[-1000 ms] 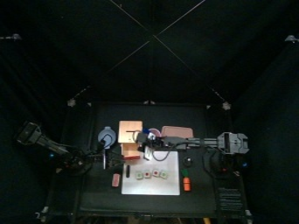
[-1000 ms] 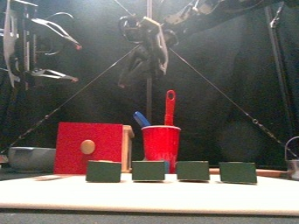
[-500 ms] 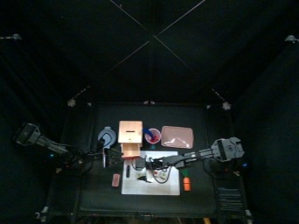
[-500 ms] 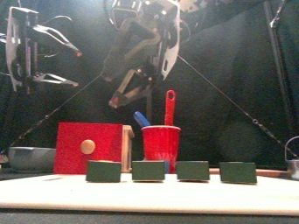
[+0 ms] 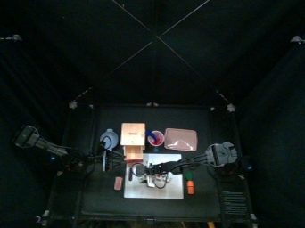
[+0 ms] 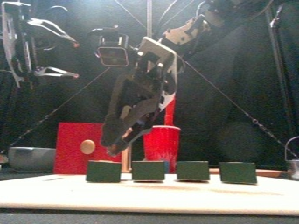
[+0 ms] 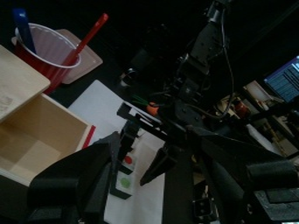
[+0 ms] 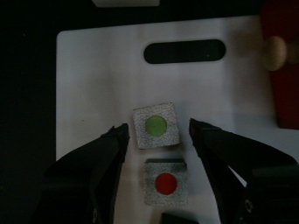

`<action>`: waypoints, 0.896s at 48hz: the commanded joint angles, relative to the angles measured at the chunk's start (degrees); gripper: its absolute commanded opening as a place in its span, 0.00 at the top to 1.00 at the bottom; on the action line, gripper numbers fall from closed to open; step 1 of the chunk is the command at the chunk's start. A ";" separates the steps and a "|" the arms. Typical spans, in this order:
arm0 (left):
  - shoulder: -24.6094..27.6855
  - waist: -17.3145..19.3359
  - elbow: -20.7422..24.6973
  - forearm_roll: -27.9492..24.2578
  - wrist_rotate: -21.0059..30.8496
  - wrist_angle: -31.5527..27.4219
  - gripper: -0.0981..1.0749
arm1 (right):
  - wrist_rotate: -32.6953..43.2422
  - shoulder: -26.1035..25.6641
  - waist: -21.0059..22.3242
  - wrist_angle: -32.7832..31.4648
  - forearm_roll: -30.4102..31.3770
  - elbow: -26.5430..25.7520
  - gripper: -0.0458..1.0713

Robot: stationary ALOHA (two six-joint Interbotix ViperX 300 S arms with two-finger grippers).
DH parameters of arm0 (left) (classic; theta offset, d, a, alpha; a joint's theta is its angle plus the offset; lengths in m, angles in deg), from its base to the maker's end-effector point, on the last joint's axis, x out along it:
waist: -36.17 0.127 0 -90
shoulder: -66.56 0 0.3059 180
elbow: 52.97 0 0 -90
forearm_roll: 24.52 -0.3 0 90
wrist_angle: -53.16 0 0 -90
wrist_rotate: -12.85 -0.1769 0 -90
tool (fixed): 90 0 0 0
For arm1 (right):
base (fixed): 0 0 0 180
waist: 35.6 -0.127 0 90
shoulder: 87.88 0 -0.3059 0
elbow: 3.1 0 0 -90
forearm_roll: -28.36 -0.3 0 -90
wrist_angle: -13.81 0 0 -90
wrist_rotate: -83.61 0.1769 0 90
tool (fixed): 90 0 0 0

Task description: Place cut sushi roll in open drawer

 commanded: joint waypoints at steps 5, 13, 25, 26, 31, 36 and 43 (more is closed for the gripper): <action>0.00 0.26 0.62 -0.35 -0.09 0.18 0.11 | 0.00 0.09 0.09 0.44 0.00 -2.02 0.15; 0.00 0.26 0.53 -0.26 0.00 -0.09 0.11 | 0.00 1.14 0.09 0.18 0.00 -2.90 0.16; 0.00 0.62 0.18 0.35 0.00 -0.18 0.11 | 0.09 2.20 0.09 -1.05 0.97 -4.04 0.29; 0.00 0.62 0.09 0.44 0.00 -0.18 0.11 | 0.00 2.20 0.09 -1.05 0.97 -4.22 0.30; -0.18 0.70 0.09 0.35 -0.09 -0.18 0.11 | 0.00 0.62 0.70 -1.67 2.37 -5.71 0.33; -0.26 0.70 0.09 0.26 -0.09 -0.18 0.11 | 0.00 -1.85 3.34 -1.67 3.87 -8.26 0.33; -0.62 0.70 0.09 0.26 -0.18 -0.62 0.11 | -0.09 -3.87 6.68 -1.85 5.71 -13.01 0.33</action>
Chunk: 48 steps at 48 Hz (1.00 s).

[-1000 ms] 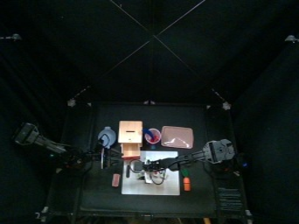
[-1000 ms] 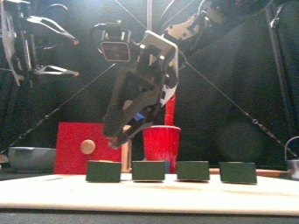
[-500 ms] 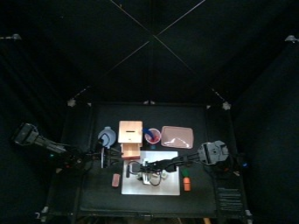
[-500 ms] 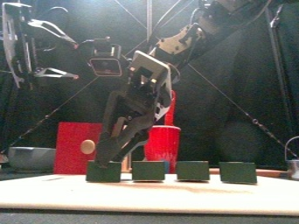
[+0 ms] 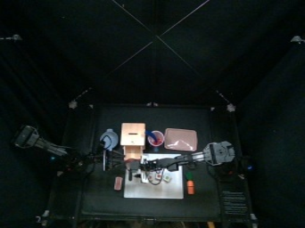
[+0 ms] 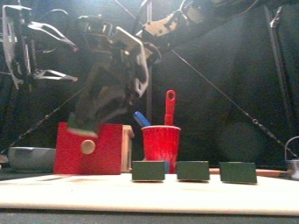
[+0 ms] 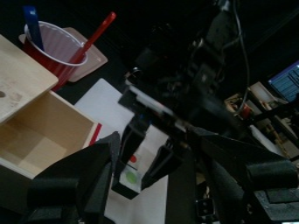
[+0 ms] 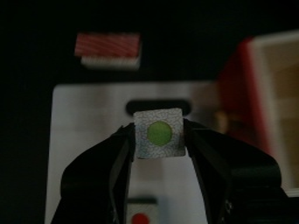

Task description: Place cut sushi roll in open drawer

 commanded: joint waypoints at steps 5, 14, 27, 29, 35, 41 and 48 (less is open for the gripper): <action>-0.44 0.09 0.79 -0.26 -0.26 0.00 0.11 | -0.09 -3.69 4.83 0.18 3.16 -5.89 0.33; -0.70 0.09 0.70 -0.26 -0.35 0.00 0.11 | 0.00 0.09 8.96 0.18 4.92 -7.56 0.32; -0.70 0.09 0.70 -0.26 -0.35 0.00 0.11 | 0.00 2.46 10.11 -1.67 4.66 -9.23 0.10; -0.70 0.09 0.70 -0.35 -0.35 0.00 0.11 | 0.00 2.11 10.20 -2.02 4.66 -9.23 0.06; -0.70 0.26 0.62 -0.26 -0.26 -0.09 0.11 | -0.09 0.09 10.11 -3.52 4.66 -8.35 0.03; -0.70 0.26 0.62 -0.26 -0.26 0.00 0.11 | -0.09 -3.60 8.26 -5.89 4.22 -5.54 0.03; -0.70 0.35 0.35 -0.26 -0.26 0.00 0.11 | 0.09 -7.65 4.04 -8.44 3.25 -0.79 0.03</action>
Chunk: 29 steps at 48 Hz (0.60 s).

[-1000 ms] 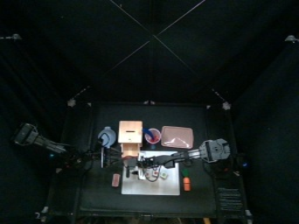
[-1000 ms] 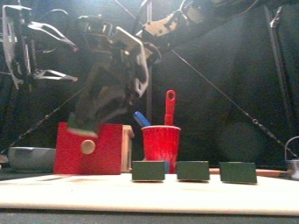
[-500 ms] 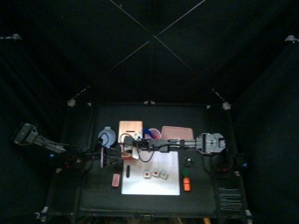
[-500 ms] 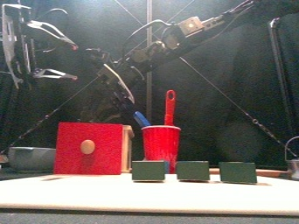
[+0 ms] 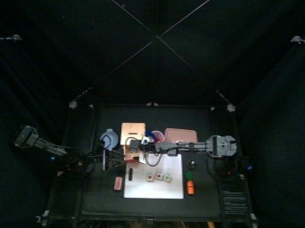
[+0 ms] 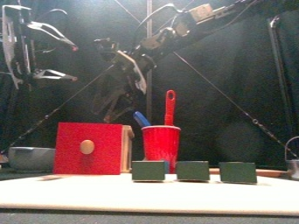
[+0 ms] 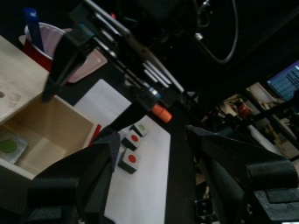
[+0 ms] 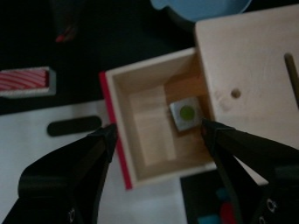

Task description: Place cut sushi roll in open drawer

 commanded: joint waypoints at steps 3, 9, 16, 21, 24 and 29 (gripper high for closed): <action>0.00 0.26 0.44 -0.18 0.00 0.26 0.11 | 0.00 -5.71 -4.48 -1.23 -1.85 3.16 0.03; 0.00 0.62 0.44 -0.09 -0.09 0.26 0.11 | 0.00 -6.24 -7.56 -2.02 -5.80 7.03 0.03; 0.00 0.70 0.35 -0.09 0.00 0.18 0.11 | 0.00 -5.54 -8.96 -1.93 -9.23 10.02 0.03; 0.00 0.88 0.35 -0.09 0.09 0.26 0.11 | 0.00 -4.48 -9.58 -1.85 -10.55 11.51 0.03; 0.00 0.79 0.26 -0.09 0.09 0.26 0.11 | 0.00 -3.87 -9.58 -1.49 -10.46 12.13 0.03; 0.00 1.14 0.26 0.00 0.09 0.26 0.11 | 0.00 -2.64 -9.40 -0.44 -10.72 12.66 0.03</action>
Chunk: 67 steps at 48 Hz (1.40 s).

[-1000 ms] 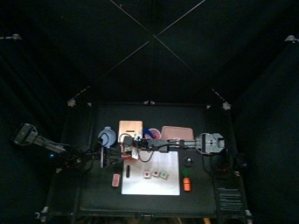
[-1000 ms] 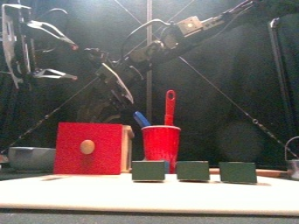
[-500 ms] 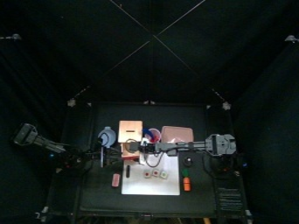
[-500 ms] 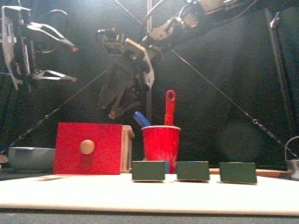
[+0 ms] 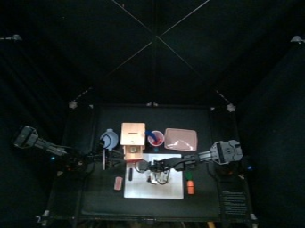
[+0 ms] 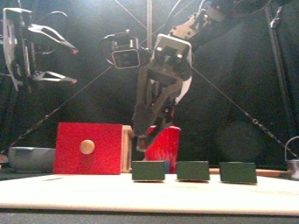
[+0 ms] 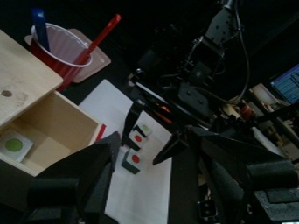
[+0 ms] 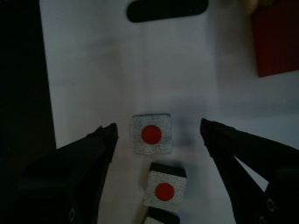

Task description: Place cut sushi roll in open drawer

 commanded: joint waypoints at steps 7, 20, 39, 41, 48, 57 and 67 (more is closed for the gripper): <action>0.00 0.35 0.62 -0.09 -0.09 -0.09 0.11 | -0.09 0.53 -0.62 1.41 -0.44 -0.18 0.03; 0.00 0.88 0.53 -0.18 -0.09 -0.35 0.11 | -0.09 2.29 -1.05 1.67 -0.09 0.44 0.06; 0.00 0.97 0.53 -0.18 -0.09 -0.70 0.11 | -0.09 -0.53 0.62 2.02 4.22 -3.34 0.32; 0.00 0.88 0.53 -0.09 -0.09 -0.70 0.11 | -0.18 -1.32 1.76 2.02 5.45 -4.92 0.32; 0.00 0.97 0.53 -0.26 -0.09 -0.70 0.11 | -0.26 -1.32 5.36 2.11 8.79 -11.60 0.32; -0.09 1.05 0.53 -0.35 -0.09 -0.70 0.11 | -0.18 3.43 9.93 5.36 12.04 -20.30 0.32; -0.44 1.05 0.70 -0.35 -0.09 -1.05 0.11 | -0.18 8.00 12.04 4.57 12.66 -23.47 0.26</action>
